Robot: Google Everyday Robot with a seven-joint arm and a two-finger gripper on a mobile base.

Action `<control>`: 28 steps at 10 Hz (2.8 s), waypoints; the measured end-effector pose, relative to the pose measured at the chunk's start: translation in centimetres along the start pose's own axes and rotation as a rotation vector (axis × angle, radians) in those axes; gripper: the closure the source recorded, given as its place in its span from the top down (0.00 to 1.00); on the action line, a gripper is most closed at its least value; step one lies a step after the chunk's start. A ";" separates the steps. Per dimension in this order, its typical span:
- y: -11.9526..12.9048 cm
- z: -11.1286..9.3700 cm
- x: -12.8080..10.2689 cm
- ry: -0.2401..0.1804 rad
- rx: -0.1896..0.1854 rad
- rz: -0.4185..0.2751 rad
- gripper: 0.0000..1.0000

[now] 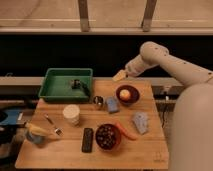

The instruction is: Place eraser in table surface

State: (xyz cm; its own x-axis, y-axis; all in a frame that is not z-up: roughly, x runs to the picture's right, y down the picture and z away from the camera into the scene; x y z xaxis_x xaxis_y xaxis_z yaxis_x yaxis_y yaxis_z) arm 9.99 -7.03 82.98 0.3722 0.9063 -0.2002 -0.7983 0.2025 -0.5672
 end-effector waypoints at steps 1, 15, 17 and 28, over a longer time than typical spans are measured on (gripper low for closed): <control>1.6 1.2 -1.5 0.033 -0.030 -0.038 0.76; 7.1 2.8 6.7 0.227 -0.019 -0.122 0.76; 7.2 2.8 6.6 0.225 -0.022 -0.121 0.76; 16.3 10.0 12.8 0.433 -0.065 -0.195 0.76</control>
State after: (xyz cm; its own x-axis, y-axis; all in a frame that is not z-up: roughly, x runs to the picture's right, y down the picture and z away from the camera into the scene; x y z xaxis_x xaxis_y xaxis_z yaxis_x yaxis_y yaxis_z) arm -3.00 11.58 79.17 0.6864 0.6129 -0.3915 -0.6676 0.3175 -0.6734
